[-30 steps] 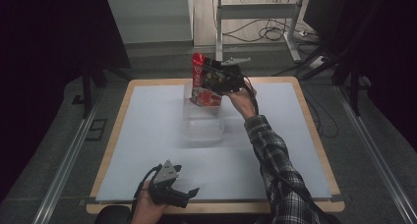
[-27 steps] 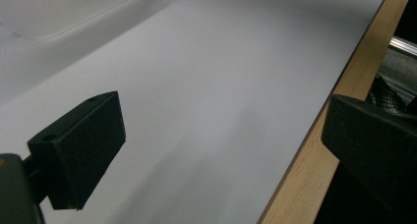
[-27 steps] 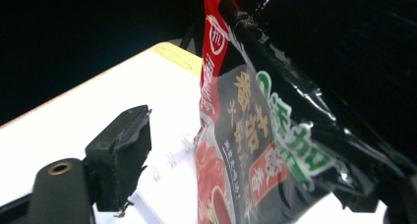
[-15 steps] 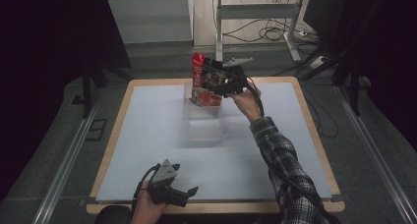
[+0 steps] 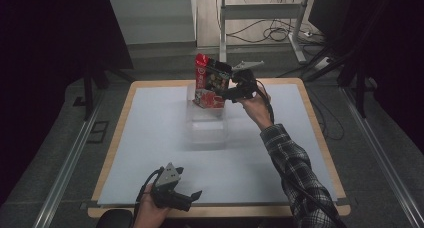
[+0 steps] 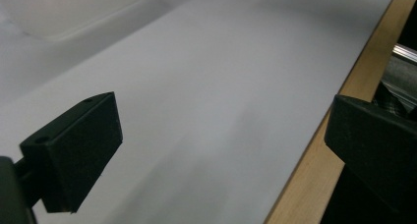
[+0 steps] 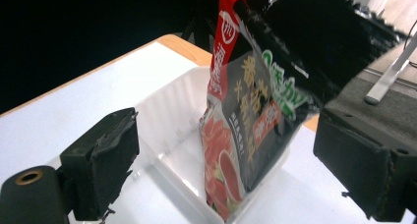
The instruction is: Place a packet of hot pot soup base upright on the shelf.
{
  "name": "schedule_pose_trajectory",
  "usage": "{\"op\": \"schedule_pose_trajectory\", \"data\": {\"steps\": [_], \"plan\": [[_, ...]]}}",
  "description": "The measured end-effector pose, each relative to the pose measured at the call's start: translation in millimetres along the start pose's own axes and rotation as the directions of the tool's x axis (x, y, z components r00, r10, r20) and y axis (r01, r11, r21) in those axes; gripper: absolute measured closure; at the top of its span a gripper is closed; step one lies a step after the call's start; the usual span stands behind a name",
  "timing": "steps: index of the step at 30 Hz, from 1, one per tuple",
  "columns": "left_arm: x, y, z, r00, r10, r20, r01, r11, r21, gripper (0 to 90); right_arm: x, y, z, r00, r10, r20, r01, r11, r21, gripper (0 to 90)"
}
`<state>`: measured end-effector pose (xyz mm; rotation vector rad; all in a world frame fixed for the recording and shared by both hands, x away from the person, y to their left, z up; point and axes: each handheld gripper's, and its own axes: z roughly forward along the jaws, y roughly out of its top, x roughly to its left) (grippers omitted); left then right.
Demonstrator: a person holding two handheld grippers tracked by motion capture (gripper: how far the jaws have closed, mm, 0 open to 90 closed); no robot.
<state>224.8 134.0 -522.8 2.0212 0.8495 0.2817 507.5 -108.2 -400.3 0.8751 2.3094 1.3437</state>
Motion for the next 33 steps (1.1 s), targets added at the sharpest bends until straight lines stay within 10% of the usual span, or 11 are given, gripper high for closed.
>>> {"op": "schedule_pose_trajectory", "data": {"steps": [33], "plan": [[-1.1, -0.8, -0.6, 0.9998, 0.005, -0.019, -0.005, 0.9998, 0.017, 1.4, 27.6, -38.0, -30.5, 0.9997, 0.001, -0.024, 0.001, 0.999, 0.051, 7.6]]}}
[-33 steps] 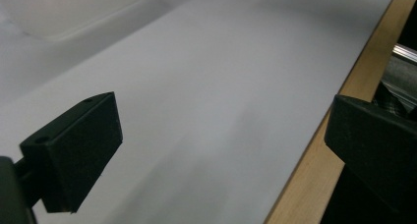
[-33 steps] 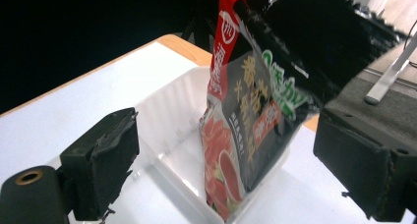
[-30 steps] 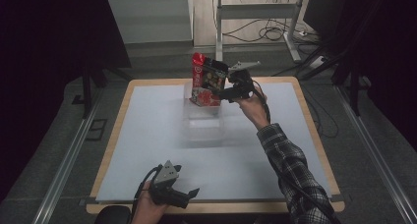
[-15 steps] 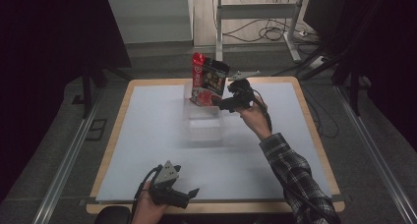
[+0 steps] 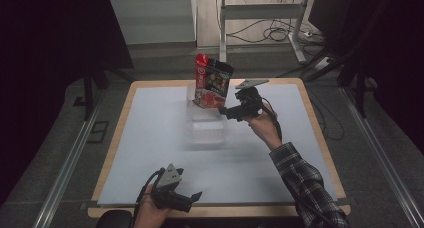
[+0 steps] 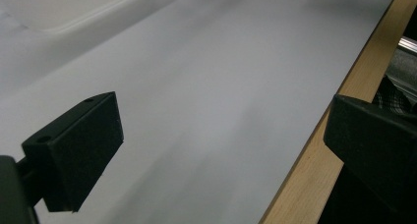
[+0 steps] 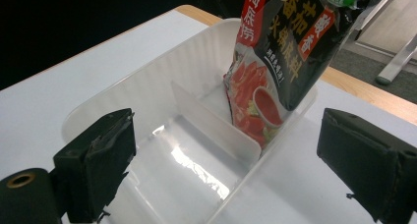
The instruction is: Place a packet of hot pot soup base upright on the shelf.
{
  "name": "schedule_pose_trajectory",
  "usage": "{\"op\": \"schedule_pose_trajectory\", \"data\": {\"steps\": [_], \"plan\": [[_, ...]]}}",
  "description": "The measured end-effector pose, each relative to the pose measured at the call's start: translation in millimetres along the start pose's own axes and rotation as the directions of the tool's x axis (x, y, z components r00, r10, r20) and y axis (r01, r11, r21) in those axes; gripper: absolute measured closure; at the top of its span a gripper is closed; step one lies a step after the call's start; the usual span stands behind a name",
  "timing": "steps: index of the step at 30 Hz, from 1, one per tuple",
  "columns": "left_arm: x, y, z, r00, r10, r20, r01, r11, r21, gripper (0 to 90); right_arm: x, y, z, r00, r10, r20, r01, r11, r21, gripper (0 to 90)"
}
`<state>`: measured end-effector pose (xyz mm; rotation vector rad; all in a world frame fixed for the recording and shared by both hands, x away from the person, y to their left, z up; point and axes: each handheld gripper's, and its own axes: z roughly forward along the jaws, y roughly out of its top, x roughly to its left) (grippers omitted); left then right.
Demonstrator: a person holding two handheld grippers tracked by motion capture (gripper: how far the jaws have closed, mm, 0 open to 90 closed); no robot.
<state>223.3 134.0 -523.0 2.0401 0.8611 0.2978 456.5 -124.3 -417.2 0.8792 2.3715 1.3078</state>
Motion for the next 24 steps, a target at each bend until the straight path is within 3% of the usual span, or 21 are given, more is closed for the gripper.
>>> {"op": "schedule_pose_trajectory", "data": {"steps": [6, 24], "plan": [[-1.4, 0.0, 1.0, 1.0000, 0.010, 0.000, -0.010, 0.9999, 0.006, 1.5, 3.2, -5.1, -12.6, 0.9998, 0.007, -0.020, -0.007, 1.000, 0.012, 7.5], [-3.6, 0.1, 2.1, 0.9998, 0.020, 0.003, -0.020, 0.9997, 0.010, 1.8, 10.4, -28.6, -48.9, 0.9999, -0.009, 0.014, 0.009, 1.000, 0.006, 4.9]]}}
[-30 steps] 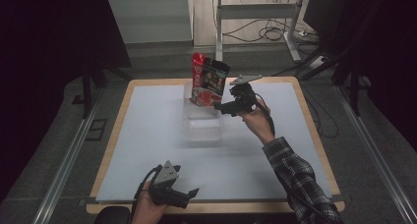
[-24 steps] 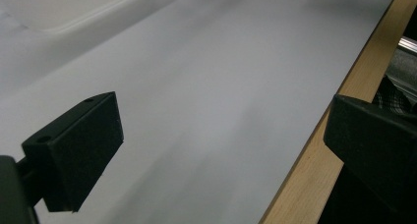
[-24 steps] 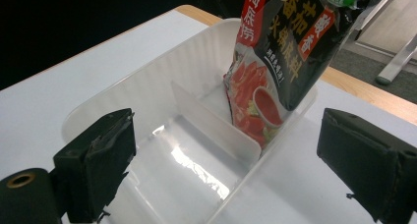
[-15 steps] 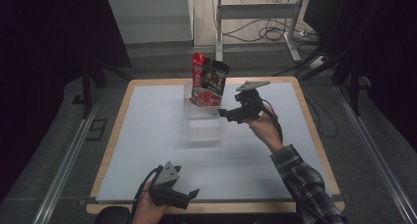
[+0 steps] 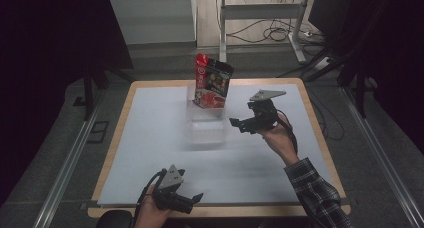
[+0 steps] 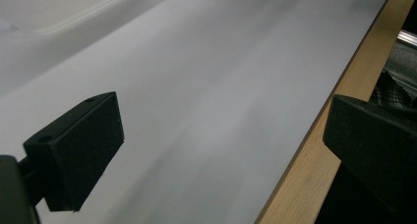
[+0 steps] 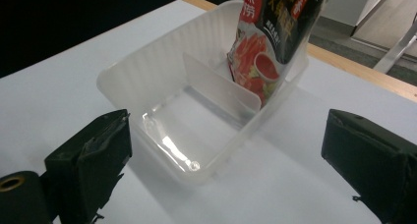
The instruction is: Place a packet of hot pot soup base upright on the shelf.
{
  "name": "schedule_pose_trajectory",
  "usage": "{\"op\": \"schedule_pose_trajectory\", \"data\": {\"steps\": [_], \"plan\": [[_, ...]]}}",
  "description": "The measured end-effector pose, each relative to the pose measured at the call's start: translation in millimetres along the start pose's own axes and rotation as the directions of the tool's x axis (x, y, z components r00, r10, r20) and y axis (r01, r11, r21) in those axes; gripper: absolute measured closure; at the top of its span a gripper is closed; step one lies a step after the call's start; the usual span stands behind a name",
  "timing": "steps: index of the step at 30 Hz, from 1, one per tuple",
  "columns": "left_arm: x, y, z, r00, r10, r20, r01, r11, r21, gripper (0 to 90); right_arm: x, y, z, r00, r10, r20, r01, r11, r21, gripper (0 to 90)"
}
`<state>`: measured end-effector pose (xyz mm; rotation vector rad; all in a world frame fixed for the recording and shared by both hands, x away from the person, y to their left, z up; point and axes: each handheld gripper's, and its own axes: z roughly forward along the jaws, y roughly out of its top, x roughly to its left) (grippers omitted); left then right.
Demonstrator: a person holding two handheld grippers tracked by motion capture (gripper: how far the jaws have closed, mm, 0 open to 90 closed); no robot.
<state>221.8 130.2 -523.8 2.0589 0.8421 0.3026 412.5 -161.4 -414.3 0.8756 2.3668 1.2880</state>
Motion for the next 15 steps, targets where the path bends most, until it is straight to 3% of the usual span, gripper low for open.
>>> {"op": "schedule_pose_trajectory", "data": {"steps": [8, 15], "plan": [[-0.8, 0.0, 0.7, 0.9999, 0.000, 0.010, 0.000, 1.0000, 0.001, 2.2, 3.8, -15.1, -7.7, 0.9995, -0.021, 0.023, 0.021, 0.999, 0.029, 4.8], [-2.5, -0.1, 0.8, 0.9995, 0.030, 0.008, -0.030, 0.9995, 0.004, 2.4, 5.9, -25.5, -13.8, 0.9996, -0.012, 0.026, 0.011, 0.999, 0.037, 4.7]]}}
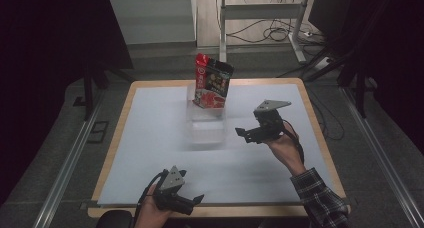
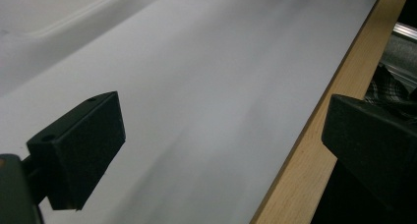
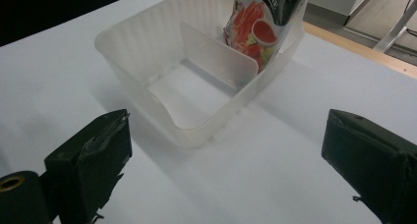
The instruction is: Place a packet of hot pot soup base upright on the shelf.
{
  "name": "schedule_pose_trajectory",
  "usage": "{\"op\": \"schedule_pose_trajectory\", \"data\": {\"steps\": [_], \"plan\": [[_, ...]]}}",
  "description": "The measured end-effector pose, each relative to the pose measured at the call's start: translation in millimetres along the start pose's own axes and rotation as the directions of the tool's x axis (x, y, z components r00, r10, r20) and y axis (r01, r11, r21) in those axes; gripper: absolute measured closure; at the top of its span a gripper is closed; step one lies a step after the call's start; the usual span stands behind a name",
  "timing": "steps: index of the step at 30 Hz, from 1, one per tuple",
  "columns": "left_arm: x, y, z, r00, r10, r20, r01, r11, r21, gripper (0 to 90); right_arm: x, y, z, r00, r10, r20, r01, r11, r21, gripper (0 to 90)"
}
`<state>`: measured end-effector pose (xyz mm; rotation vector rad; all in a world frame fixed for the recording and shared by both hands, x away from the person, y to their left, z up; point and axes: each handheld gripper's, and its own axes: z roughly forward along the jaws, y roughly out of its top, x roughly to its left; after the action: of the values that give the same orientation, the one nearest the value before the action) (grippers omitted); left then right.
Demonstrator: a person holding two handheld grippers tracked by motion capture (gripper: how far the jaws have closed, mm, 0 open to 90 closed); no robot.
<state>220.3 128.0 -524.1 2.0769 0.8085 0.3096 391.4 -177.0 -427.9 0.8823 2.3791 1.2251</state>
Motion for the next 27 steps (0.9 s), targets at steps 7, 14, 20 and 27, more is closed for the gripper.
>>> {"op": "schedule_pose_trajectory", "data": {"steps": [7, 14, 20, 27], "plan": [[0.5, -0.2, -0.7, 1.0000, 0.004, -0.007, -0.004, 0.9998, -0.018, 2.1, 5.2, -8.6, -6.5, 0.9999, 0.003, 0.012, -0.003, 1.000, 0.007, 4.3], [0.1, -0.3, -0.7, 0.9999, 0.010, -0.012, -0.010, 0.9997, -0.024, 1.9, 9.1, -18.0, -9.6, 0.9999, -0.005, 0.013, 0.005, 1.000, 0.023, 4.1], [-0.9, 0.1, -0.8, 0.9998, 0.020, -0.010, -0.020, 0.9994, -0.029, 2.0, 11.0, -24.8, -17.1, 1.0000, 0.004, 0.008, -0.004, 1.000, 0.028, 4.1], [-2.3, 0.3, 0.1, 0.9995, 0.029, -0.010, -0.029, 0.9992, -0.027, 2.1, 11.4, -34.7, -30.5, 0.9998, 0.011, 0.018, -0.012, 0.999, 0.032, 4.1]]}}
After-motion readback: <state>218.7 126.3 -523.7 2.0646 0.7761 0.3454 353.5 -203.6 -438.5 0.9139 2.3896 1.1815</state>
